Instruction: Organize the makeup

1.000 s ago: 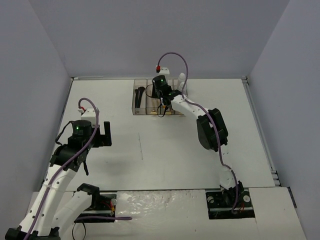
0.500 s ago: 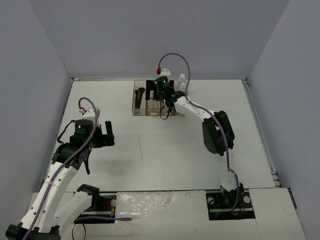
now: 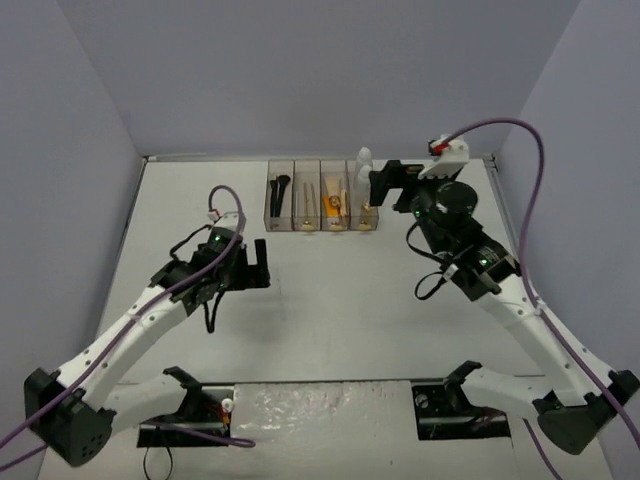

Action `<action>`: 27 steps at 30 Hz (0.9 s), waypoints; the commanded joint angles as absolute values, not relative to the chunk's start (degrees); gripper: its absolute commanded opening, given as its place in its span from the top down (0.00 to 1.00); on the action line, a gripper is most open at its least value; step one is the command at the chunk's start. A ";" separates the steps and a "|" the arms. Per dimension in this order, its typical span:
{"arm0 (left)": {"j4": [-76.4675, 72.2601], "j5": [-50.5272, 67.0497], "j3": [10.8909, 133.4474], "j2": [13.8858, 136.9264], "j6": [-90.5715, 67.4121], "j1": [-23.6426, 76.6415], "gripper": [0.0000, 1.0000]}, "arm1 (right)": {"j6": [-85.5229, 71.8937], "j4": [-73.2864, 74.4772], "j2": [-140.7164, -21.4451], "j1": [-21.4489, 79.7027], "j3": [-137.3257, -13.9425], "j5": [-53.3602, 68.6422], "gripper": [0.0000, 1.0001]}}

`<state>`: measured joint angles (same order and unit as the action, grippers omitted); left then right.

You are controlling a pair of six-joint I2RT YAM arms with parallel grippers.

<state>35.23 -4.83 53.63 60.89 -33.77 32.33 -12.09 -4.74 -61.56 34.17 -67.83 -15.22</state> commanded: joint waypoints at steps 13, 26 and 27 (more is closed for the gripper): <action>25.09 -18.49 57.95 87.29 -46.80 42.65 0.05 | -10.56 10.09 -26.12 34.19 -49.42 -24.39 0.00; 18.79 -18.72 53.73 96.71 -49.72 43.80 0.69 | -11.60 11.25 -25.68 34.24 -48.55 -22.07 0.00; 18.39 -18.72 53.09 97.03 -50.08 43.85 0.81 | -11.60 11.25 -25.60 34.20 -48.59 -21.99 0.00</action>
